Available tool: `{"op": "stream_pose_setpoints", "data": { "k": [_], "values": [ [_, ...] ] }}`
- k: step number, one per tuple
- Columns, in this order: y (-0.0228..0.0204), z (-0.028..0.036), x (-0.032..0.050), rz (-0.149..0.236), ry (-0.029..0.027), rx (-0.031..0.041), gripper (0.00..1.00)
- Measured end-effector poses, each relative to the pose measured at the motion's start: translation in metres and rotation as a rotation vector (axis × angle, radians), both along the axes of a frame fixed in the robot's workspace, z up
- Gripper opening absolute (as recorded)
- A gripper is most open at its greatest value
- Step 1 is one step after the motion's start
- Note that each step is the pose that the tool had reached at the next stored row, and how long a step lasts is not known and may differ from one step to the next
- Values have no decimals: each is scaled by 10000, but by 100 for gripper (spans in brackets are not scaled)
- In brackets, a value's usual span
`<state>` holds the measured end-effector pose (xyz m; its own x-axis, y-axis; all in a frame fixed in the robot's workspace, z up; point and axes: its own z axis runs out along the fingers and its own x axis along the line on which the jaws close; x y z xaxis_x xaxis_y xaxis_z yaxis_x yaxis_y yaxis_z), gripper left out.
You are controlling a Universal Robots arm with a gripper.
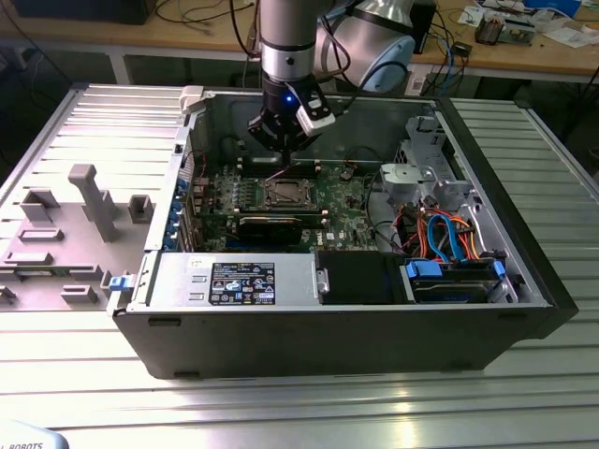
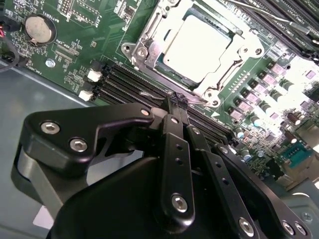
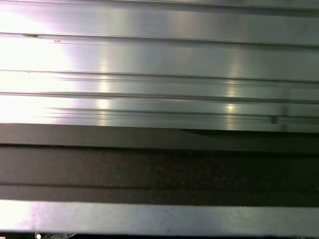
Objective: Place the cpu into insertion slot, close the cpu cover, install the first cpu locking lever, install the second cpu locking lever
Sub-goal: 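Install the first cpu locking lever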
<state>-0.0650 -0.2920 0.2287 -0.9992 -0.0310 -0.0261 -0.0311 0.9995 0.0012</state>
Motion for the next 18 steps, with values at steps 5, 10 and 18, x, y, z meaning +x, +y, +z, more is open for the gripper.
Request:
{"op": "stream_pose_setpoints", "data": {
  "k": [5, 10, 18],
  "values": [
    [3, -12, 30, 0, 1, 0, 11],
    [3, -27, 80, 0, 0, 0, 11],
    [3, -63, 148, 1, 0, 0, 11]
  ]
}}
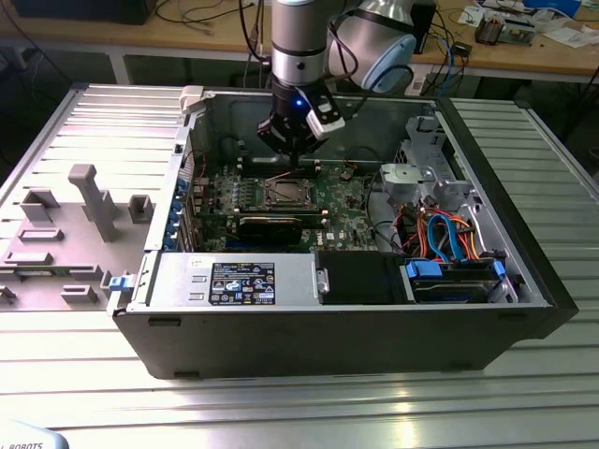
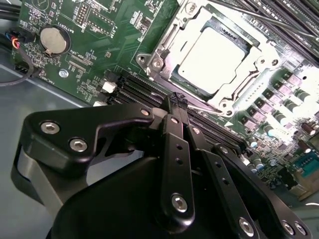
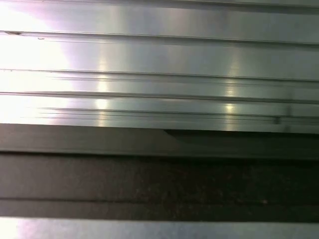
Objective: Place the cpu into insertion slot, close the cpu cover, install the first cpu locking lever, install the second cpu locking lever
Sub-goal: 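Install the first cpu locking lever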
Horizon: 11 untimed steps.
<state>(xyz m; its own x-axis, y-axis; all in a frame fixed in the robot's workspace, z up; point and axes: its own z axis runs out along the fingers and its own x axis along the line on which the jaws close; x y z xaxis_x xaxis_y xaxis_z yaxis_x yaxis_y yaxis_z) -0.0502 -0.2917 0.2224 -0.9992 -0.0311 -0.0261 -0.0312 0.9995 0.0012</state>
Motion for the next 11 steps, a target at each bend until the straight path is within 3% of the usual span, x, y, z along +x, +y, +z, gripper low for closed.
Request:
{"op": "stream_pose_setpoints", "data": {
  "k": [7, 11],
  "values": [
    [0, -55, 32, -27, 0, 42, 11],
    [-1, -69, 35, -335, -1, 85, 11]
  ]
}}
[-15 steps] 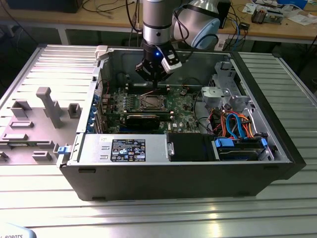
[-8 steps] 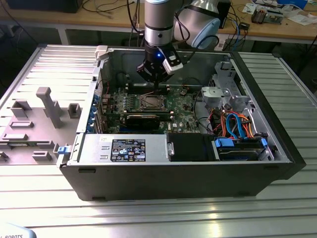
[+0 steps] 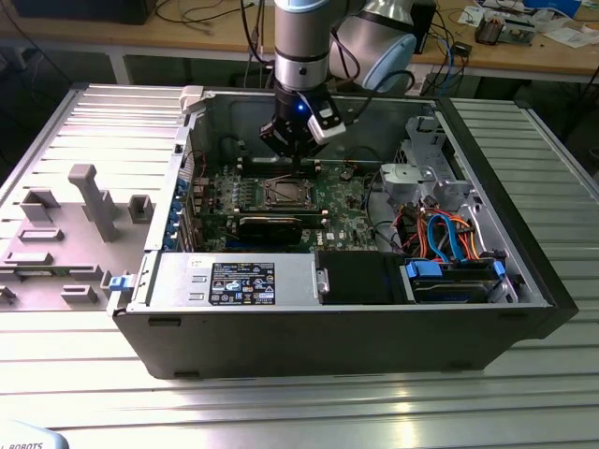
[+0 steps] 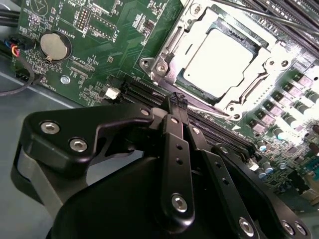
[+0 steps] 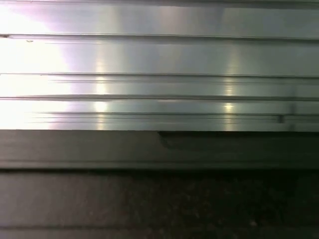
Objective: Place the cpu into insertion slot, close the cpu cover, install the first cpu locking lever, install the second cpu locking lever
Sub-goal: 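Install the first cpu locking lever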
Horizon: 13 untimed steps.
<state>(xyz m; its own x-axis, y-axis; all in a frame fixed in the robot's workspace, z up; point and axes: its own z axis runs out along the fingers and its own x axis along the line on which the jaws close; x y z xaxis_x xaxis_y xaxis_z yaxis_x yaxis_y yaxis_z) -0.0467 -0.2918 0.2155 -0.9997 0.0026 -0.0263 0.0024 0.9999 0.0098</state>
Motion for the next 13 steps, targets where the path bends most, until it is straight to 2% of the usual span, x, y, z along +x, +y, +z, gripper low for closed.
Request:
{"op": "stream_pose_setpoints", "data": {
  "k": [3, 4, 13],
  "values": [
    [-3, -10, 3, -80, 1, 127, 11],
    [-14, -32, 12, -97, -1, 273, 11],
    [-20, -39, 22, -98, 1, 247, 11]
  ]
}}
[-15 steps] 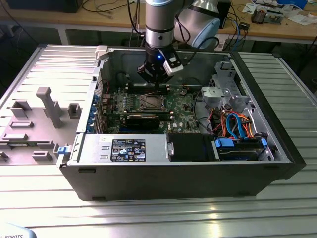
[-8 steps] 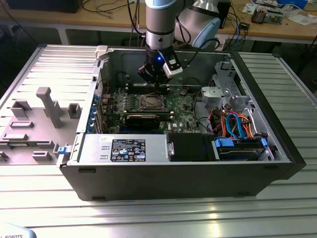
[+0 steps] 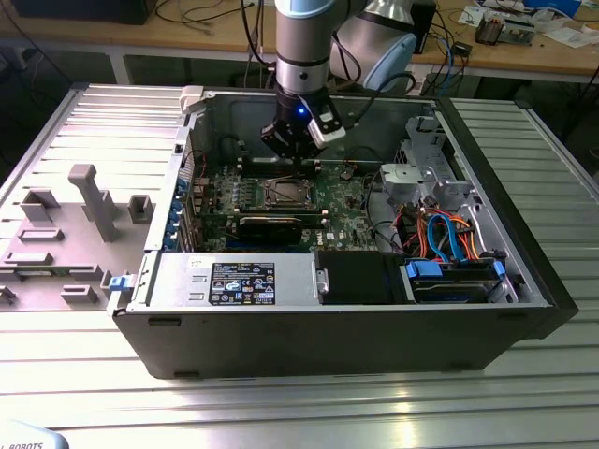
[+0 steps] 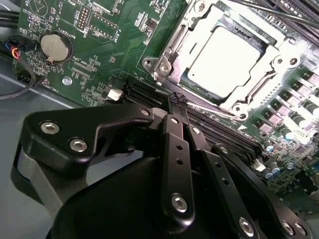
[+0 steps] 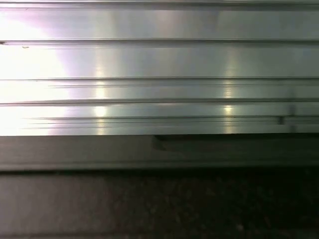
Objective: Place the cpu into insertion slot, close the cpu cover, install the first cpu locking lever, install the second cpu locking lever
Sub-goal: 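Install the first cpu locking lever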
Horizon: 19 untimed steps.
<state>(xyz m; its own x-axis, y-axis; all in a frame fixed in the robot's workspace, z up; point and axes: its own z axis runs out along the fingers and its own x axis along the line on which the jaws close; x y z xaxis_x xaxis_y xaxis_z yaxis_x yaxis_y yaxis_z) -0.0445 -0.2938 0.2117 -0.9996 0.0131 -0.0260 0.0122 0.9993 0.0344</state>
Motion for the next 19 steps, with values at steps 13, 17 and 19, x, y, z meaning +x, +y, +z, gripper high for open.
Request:
{"op": "stream_pose_setpoints", "data": {
  "k": [13, 17, 19],
  "values": [
    [-5, -61, 22, -1, 0, -1, 11],
    [-7, -66, 23, 0, -1, 2, 11],
    [-13, -66, 24, 1, -2, 1, 11]
  ]
}}
